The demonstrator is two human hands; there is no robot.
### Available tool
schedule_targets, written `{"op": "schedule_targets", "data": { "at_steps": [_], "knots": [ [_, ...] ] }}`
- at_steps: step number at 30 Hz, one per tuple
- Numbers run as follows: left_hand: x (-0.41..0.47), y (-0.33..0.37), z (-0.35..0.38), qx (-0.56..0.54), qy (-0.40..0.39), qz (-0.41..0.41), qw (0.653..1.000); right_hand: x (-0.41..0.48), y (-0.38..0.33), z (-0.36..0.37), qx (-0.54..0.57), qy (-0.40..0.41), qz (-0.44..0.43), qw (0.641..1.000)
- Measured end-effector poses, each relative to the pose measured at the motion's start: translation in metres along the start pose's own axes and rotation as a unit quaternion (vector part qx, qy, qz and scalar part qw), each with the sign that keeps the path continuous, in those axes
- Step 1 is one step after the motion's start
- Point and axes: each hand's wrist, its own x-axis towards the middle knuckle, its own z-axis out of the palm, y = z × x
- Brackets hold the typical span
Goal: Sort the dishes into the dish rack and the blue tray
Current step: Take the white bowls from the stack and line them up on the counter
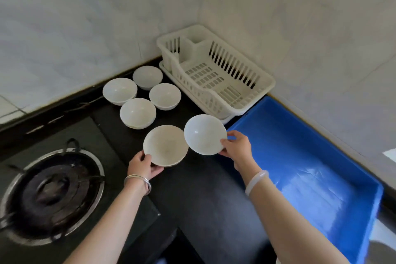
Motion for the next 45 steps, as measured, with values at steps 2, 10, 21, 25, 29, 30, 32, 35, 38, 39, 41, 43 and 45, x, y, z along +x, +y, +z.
{"op": "schedule_targets", "data": {
  "at_steps": [2,10,21,25,29,30,32,35,38,39,41,43,45],
  "knots": [
    [0.008,0.006,-0.005,-0.013,0.014,0.001,1.0,0.014,-0.006,0.02,0.0,-0.005,0.011,1.0],
    [0.028,0.017,-0.006,-0.051,0.044,-0.017,0.998,0.056,-0.013,0.07,-0.001,0.011,0.028,1.0],
    [0.036,0.013,-0.007,-0.058,0.046,-0.035,0.997,0.077,-0.003,0.09,0.026,0.03,0.059,0.997],
    [0.035,0.012,-0.008,-0.063,0.04,-0.037,0.997,0.078,-0.002,0.095,0.042,0.026,0.061,0.997],
    [0.033,0.01,-0.008,-0.075,0.036,-0.033,0.996,0.08,0.0,0.095,0.054,0.022,0.071,0.996],
    [0.033,0.009,-0.007,-0.078,0.038,-0.031,0.996,0.08,0.0,0.094,0.06,0.018,0.076,0.995],
    [0.032,0.008,-0.006,-0.085,0.046,-0.026,0.995,0.081,0.001,0.093,0.074,0.009,0.086,0.993],
    [0.031,0.006,-0.005,-0.091,0.057,-0.02,0.994,0.079,0.002,0.091,0.092,-0.011,0.097,0.991],
    [0.028,0.004,-0.004,-0.096,0.063,-0.011,0.993,0.074,0.002,0.089,0.099,-0.04,0.11,0.988],
    [0.027,0.004,-0.003,-0.098,0.065,-0.007,0.993,0.072,0.002,0.087,0.099,-0.053,0.113,0.987],
    [0.024,0.002,-0.002,-0.096,0.068,0.0,0.993,0.068,0.002,0.084,0.083,-0.083,0.114,0.986],
    [0.022,-0.002,-0.001,-0.057,0.076,0.018,0.995,0.063,0.001,0.081,0.066,-0.108,0.111,0.986],
    [0.018,-0.009,-0.001,0.014,0.088,0.043,0.995,0.057,0.002,0.076,0.057,-0.115,0.095,0.987]
  ]
}}
